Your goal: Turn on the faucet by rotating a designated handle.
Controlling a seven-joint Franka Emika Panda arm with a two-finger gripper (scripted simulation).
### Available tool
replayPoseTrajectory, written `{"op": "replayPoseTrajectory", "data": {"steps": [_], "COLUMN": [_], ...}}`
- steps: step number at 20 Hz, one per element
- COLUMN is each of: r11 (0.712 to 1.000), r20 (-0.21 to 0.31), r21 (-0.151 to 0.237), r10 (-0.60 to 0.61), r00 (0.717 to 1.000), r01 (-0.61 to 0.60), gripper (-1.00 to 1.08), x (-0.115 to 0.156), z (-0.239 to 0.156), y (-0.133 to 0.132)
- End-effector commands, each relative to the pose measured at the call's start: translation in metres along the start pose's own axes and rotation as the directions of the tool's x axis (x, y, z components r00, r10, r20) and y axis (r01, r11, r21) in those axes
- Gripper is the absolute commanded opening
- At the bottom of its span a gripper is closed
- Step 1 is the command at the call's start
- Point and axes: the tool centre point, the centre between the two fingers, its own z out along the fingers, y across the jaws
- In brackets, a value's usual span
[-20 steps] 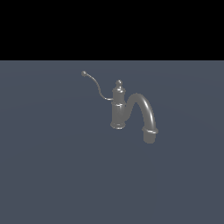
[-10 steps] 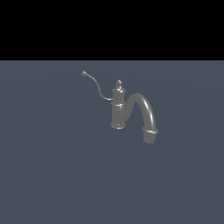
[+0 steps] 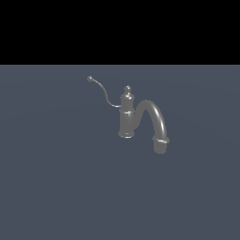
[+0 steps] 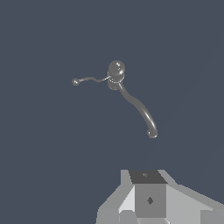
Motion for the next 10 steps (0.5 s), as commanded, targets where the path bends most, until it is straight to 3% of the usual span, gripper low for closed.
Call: {"op": "replayPoseTrajectory", "data": {"steps": [1,10], "r11": [0.998,0.962], "r20": [0.004,0.02], "r21": [0.006,0.016], "r10": [0.06,0.271], "r00": [0.998,0.962], "r01": [-0.06,-0.271], "gripper": [-1.0,-1.0], "x": [0.013,0.057], "z": [0.008,0.043], "y": [-0.008,-0.035]}}
